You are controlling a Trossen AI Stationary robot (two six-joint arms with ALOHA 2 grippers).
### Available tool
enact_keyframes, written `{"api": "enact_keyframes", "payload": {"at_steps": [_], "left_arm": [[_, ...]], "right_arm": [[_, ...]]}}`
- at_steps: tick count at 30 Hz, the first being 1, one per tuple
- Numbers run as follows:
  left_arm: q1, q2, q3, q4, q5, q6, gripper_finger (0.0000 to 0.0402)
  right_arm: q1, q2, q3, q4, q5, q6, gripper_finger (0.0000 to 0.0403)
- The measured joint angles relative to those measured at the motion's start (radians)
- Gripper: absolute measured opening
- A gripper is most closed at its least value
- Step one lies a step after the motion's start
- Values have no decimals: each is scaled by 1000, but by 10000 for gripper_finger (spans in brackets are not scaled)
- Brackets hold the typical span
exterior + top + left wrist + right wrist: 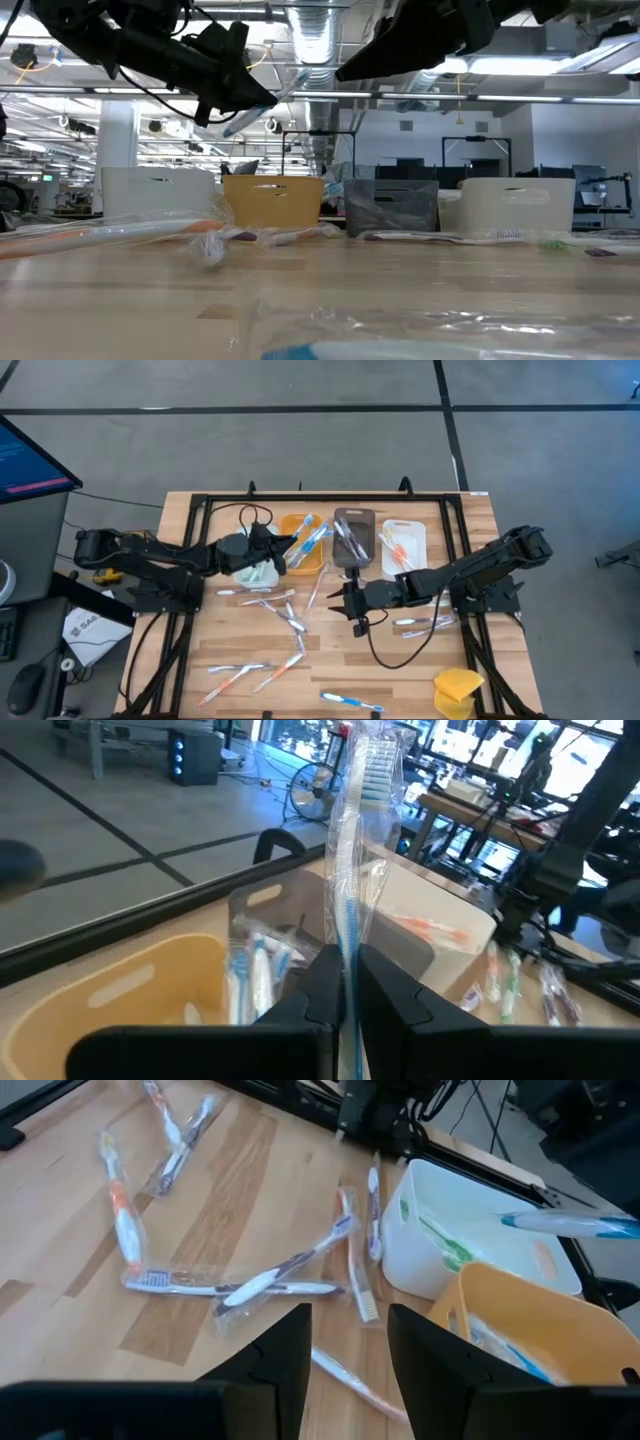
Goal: Pick & Place Toothbrushes
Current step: Put the top blue toothbrush into the orange bin
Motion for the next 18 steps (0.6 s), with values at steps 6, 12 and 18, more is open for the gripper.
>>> {"api": "enact_keyframes", "payload": {"at_steps": [6,12,18], "left_arm": [[38,30,19,12,1,-1,12],[46,141,121,19,64,26,12],[68,213,159,15,57,28,12]], "right_arm": [[0,0,0,0,0,-3,128],[0,0,0,1,0,-8,128],[3,0,0,-3,0,-8,128]]}}
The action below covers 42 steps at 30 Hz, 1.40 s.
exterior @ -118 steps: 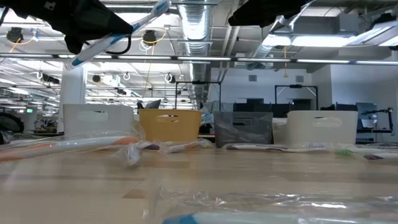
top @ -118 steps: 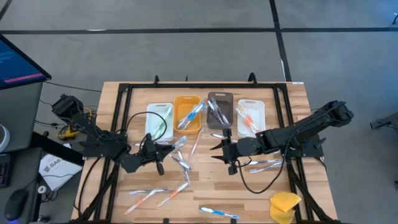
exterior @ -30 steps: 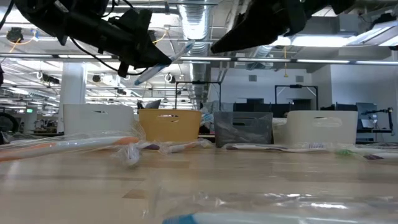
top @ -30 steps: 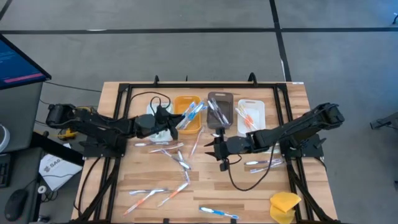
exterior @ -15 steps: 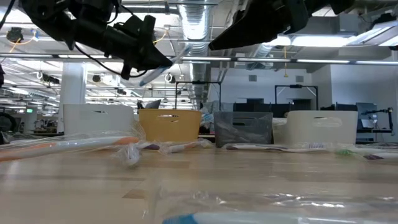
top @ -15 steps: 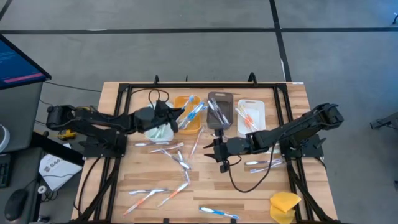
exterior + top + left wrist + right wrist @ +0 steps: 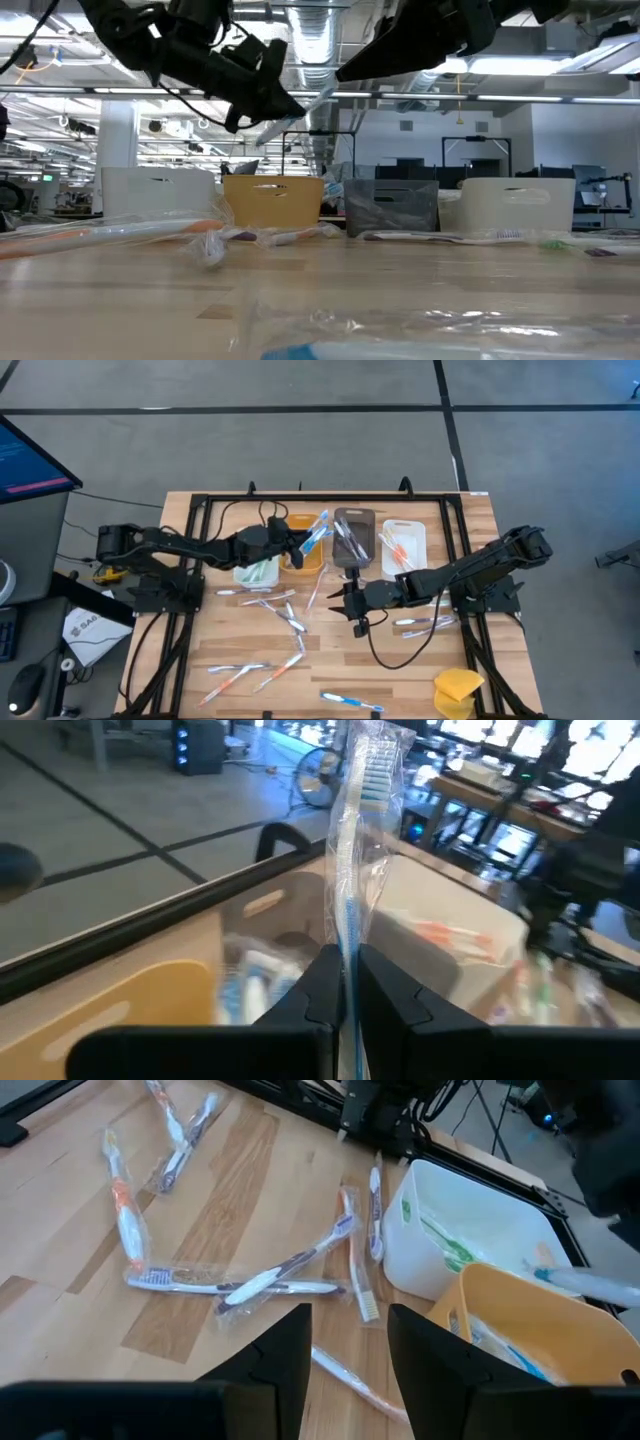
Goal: Pick & Place Toothbrushes
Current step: Put the top blue toothbrush into the orange bin
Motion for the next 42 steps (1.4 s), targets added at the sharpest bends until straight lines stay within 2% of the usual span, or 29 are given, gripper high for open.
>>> {"api": "enact_keyframes", "payload": {"at_steps": [5,14,25,42], "left_arm": [[36,41,1,-3,-4,-30,12],[38,121,1,-3,14,-52,12],[42,125,1,-15,14,-52,12],[63,125,1,-136,14,-75,13]], "right_arm": [[10,0,0,-5,-1,0,128],[11,0,0,-7,-1,-2,128],[11,0,1,-8,-1,-2,128],[11,0,1,-8,0,-2,128]]}}
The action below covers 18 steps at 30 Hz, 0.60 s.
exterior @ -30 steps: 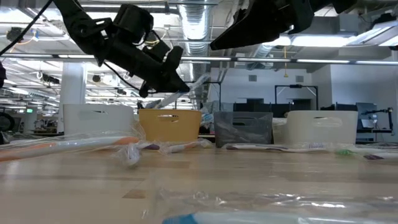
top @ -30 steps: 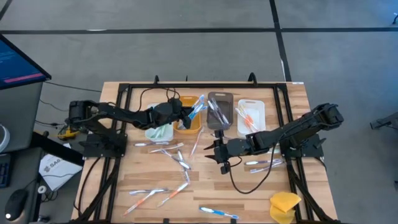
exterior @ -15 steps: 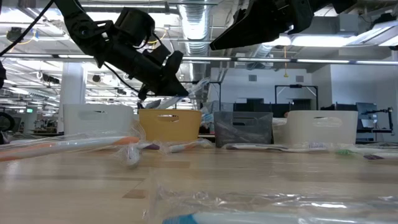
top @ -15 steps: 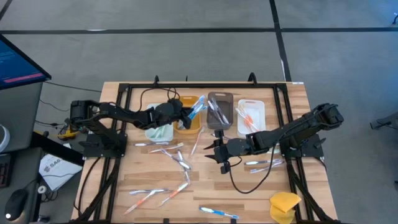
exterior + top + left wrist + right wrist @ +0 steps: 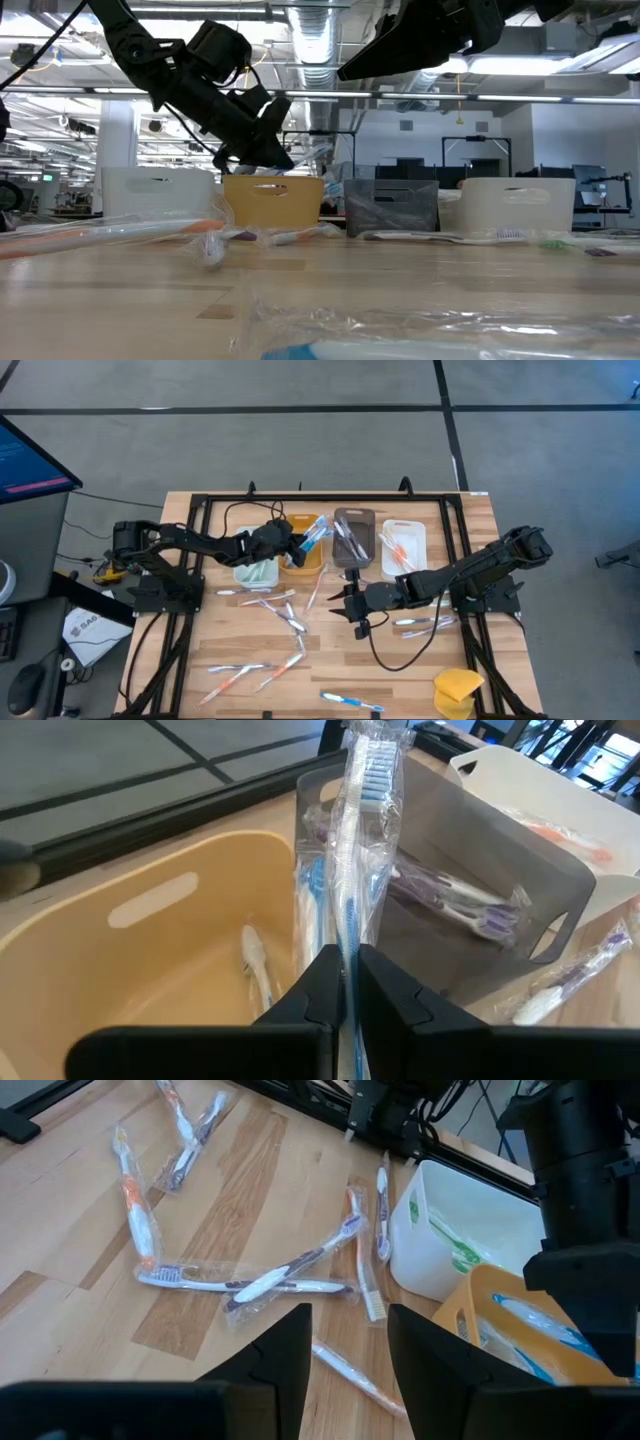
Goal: Pick & Place Toothbrushes
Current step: Put the top blue toothbrush into the orange bin
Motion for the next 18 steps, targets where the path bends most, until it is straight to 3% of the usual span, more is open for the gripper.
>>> {"api": "enact_keyframes", "payload": {"at_steps": [18], "left_arm": [[3,-1,0,-10,21,-34,26]], "right_arm": [[0,0,0,0,0,1,128]]}}
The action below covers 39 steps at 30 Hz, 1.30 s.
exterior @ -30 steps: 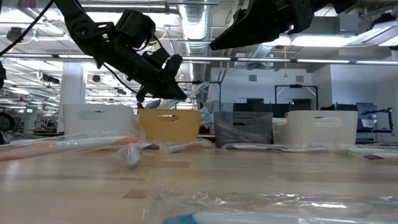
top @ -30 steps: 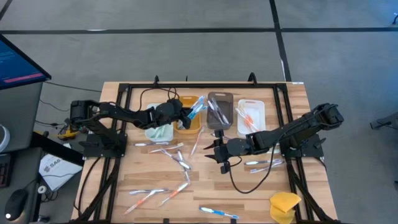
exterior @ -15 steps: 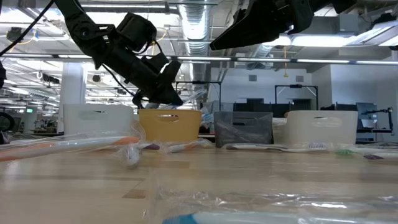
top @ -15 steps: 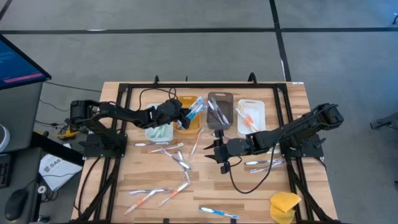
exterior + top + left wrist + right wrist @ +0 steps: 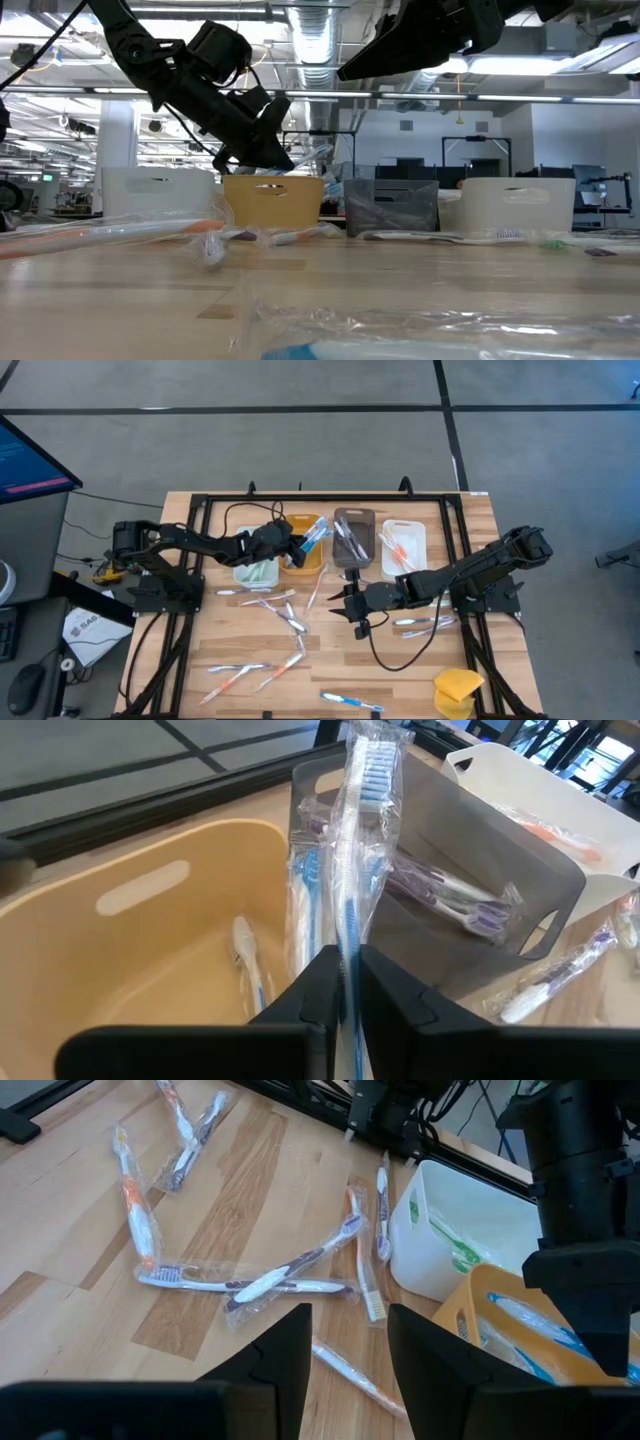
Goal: Pick & Place Toothbrushes
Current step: Put the top blue toothbrush into the orange bin
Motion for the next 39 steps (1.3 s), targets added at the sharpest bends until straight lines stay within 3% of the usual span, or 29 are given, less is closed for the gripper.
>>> {"api": "enact_keyframes", "payload": {"at_steps": [15,25,33,39], "left_arm": [[0,0,0,-7,-1,-30,29],[0,14,0,-10,0,-40,51],[9,108,0,4,12,-108,76],[11,88,-1,11,19,-107,95]], "right_arm": [[0,0,0,0,0,1,128],[0,0,0,0,0,1,128],[0,0,0,0,0,1,128],[0,0,0,-1,0,1,128]]}}
